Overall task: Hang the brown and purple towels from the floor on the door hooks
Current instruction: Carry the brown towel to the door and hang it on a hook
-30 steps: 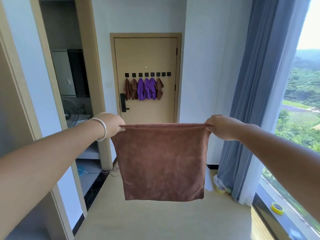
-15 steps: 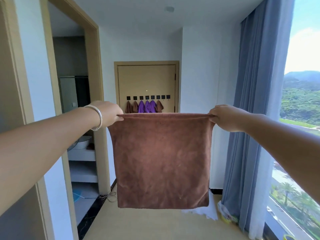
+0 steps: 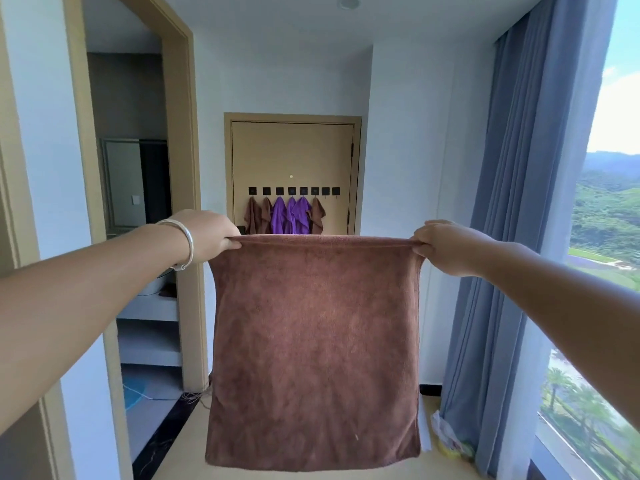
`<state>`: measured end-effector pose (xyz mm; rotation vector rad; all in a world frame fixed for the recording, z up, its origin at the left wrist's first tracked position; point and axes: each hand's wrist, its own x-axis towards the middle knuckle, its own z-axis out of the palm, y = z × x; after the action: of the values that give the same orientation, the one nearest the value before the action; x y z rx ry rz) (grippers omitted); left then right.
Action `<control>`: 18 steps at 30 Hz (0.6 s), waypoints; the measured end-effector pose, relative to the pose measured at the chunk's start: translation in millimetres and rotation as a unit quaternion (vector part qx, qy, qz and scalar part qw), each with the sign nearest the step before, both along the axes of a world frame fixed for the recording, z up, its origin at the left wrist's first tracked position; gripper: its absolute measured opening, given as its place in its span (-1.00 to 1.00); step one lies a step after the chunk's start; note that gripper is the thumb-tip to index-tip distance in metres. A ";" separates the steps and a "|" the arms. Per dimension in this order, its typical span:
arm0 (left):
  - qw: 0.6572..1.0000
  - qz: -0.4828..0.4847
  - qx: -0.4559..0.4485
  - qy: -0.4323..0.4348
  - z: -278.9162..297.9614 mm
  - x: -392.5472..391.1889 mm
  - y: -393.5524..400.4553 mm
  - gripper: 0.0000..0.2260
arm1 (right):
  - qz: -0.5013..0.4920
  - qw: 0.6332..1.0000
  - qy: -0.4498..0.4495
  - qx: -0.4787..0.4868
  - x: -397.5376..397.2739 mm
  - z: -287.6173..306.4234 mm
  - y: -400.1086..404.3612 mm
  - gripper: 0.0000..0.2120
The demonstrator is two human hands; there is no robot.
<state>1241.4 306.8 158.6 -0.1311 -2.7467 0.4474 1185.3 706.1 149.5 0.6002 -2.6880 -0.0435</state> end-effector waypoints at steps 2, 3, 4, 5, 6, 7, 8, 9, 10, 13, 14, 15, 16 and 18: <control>1.000 -0.004 0.003 0.003 -3.3 -24.1 -19.4 -0.65 | 0.001 1.000 0.004 0.002 -23.7 -1.3 -17.2 -0.74; 1.000 -0.004 0.004 0.004 -4.6 -36.2 -30.0 -0.66 | 0.001 1.000 0.007 0.008 -36.2 -1.6 -27.1 -0.74; 1.000 -0.004 0.005 0.003 -5.3 -48.0 -40.9 -0.66 | -0.001 1.000 0.009 0.013 -49.2 -1.5 -37.5 -0.73; 1.000 -0.004 0.008 0.001 -5.6 -59.7 -51.8 -0.66 | -0.002 1.000 0.011 0.016 -62.5 -1.0 -48.2 -0.72; 1.000 -0.004 0.013 0.000 -5.8 -71.2 -62.5 -0.65 | -0.004 1.000 0.013 0.015 -75.6 -0.2 -58.7 -0.70; 1.000 -0.005 0.017 0.001 -5.5 -82.6 -72.2 -0.65 | -0.005 1.000 0.015 0.012 -88.4 0.7 -68.8 -0.69; 1.000 -0.005 0.019 0.002 -5.0 -93.6 -81.2 -0.64 | -0.006 1.000 0.016 0.010 -100.2 1.3 -77.8 -0.68; 1.000 -0.005 0.020 0.005 -4.0 -103.7 -89.2 -0.64 | -0.007 1.000 0.015 0.009 -111.6 1.3 -86.3 -0.68; 1.000 -0.005 0.019 0.007 -2.6 -114.7 -98.3 -0.64 | -0.009 1.000 0.016 0.008 -124.9 1.4 -95.6 -0.68; 1.000 -0.001 0.019 0.002 -5.0 -139.4 -115.2 -0.64 | -0.013 1.000 0.016 0.008 -152.7 -3.2 -113.2 -0.69; 1.000 0.000 0.018 0.000 -6.8 -147.9 -121.0 -0.64 | -0.013 1.000 0.016 0.010 -162.5 -5.8 -119.3 -0.68; 1.000 0.002 0.021 -0.004 -9.0 -156.3 -126.5 -0.64 | -0.012 1.000 0.016 0.012 -171.6 -8.6 -125.4 -0.67; 1.000 0.004 0.024 -0.010 -11.6 -164.2 -131.9 -0.64 | -0.010 1.000 0.015 0.015 -180.6 -11.7 -131.5 -0.67; 0.999 0.006 0.029 -0.019 -16.1 -179.7 -141.6 -0.64 | -0.007 1.000 0.010 0.017 -197.9 -17.2 -142.6 -0.67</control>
<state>1061.6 165.1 142.5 -0.1094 -2.7965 0.3731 987.4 563.5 132.3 0.5882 -2.6770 -0.0979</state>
